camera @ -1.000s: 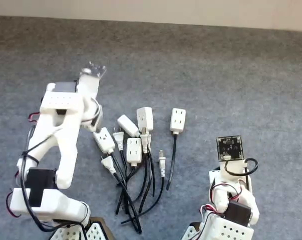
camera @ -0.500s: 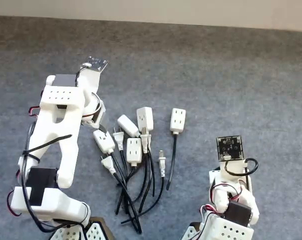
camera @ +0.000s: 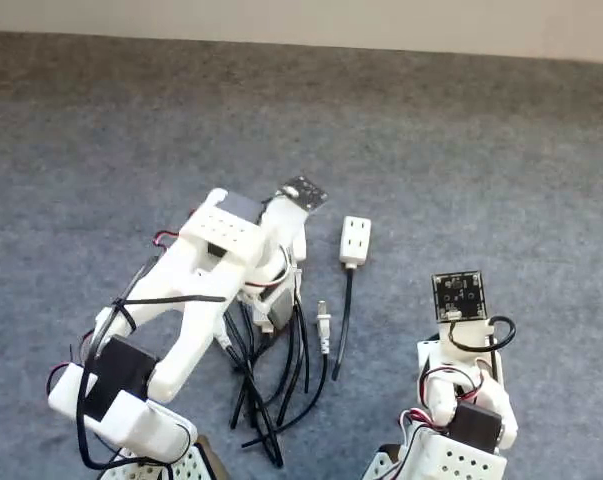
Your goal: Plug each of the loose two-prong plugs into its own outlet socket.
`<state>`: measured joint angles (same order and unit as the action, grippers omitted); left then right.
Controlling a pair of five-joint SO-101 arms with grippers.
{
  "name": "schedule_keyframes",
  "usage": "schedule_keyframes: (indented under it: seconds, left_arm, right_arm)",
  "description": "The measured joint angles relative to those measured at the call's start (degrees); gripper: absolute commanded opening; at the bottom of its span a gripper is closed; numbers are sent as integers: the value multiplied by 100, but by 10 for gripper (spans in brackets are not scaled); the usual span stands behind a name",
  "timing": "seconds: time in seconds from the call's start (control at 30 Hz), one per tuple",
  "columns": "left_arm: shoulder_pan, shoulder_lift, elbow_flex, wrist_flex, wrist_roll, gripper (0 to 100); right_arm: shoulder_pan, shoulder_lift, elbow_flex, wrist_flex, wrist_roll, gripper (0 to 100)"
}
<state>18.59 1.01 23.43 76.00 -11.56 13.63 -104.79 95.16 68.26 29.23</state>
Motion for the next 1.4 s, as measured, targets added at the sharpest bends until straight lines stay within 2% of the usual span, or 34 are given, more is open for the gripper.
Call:
schedule_keyframes:
  seconds: [0.4,0.57,0.7,0.9,1.2,1.33,1.4]
  left_arm:
    - [9,-9,1248,-1864,9,266]
    - [9,-26,1380,-2145,9,83]
    - [-158,-9,1240,-2163,26,72]
    - [-800,9,185,-1319,-53,63]
    - [-1635,9,-2971,721,-1248,58]
    - [-2101,9,-4545,1785,-2145,56]
    - [-2444,-9,-4853,2259,-2804,56]
  right_arm:
    - [0,0,0,0,0,6]
    - [0,0,0,0,0,6]
    - [0,0,0,0,0,6]
    - [0,0,0,0,0,6]
    - [0,0,0,0,0,6]
    - [0,0,0,0,0,6]
    - [0,0,0,0,0,6]
